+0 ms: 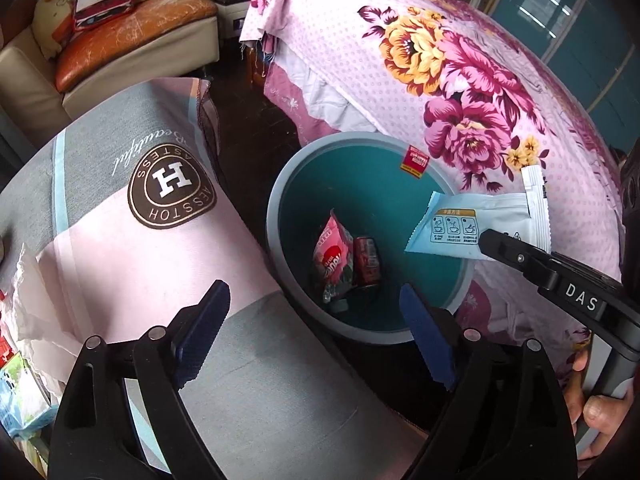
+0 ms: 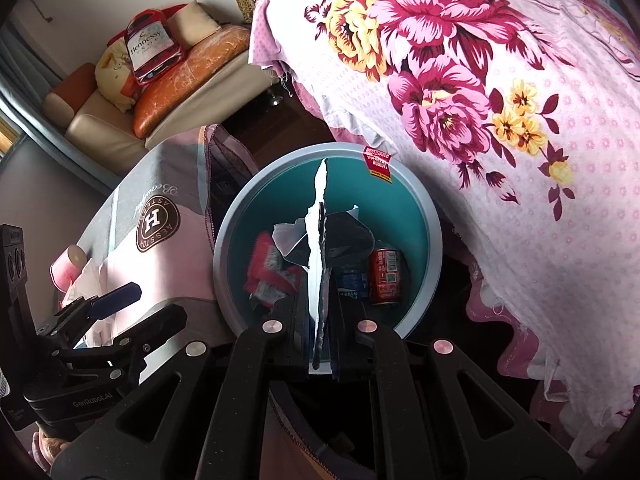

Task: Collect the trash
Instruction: 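Release the pink wrapper into the bin with the left gripper while the right releases the blue wrapper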

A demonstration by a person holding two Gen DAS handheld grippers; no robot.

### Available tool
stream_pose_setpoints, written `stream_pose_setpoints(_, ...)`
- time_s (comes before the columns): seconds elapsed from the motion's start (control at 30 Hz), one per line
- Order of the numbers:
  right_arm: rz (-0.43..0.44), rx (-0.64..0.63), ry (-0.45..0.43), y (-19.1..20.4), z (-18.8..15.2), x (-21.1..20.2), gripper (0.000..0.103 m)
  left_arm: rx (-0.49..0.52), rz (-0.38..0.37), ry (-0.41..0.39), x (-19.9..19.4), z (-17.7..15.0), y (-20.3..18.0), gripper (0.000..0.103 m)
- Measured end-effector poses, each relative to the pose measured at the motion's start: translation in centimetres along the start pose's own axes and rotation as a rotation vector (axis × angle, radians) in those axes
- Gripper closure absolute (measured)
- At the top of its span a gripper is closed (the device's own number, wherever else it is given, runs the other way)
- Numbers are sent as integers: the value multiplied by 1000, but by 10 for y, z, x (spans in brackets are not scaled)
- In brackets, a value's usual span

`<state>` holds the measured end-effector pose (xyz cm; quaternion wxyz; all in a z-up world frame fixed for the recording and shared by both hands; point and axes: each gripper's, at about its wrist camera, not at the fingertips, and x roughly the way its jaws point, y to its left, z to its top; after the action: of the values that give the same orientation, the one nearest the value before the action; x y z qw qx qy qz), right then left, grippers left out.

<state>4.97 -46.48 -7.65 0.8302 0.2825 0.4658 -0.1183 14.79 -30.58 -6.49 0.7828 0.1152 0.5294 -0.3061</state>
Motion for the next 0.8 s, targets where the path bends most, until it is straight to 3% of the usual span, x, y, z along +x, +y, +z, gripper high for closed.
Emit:
stream_pose_setpoints(0.1,-7,9,-7,2,0,-2,48,-4,4,-8,-6,-5,4,14)
stream_pose_setpoints(0.17,-20,5,-22,4,0,-6,45,-5,8,-12,-11,-8,7,12)
stream_pose_setpoints(0.23,-15,15,-16,6,-1,-9,31,-10,10,-16,-15,-13,10,12)
stream_pose_setpoints(0.43,-9,12,1,19,-7,-16,25,-46,-30,-19,-33,-29,24,11)
stream_pose_setpoints(0.8,5,-96,49,76,-36,-27,25,-128,-24,-65,-81,-75,64,10)
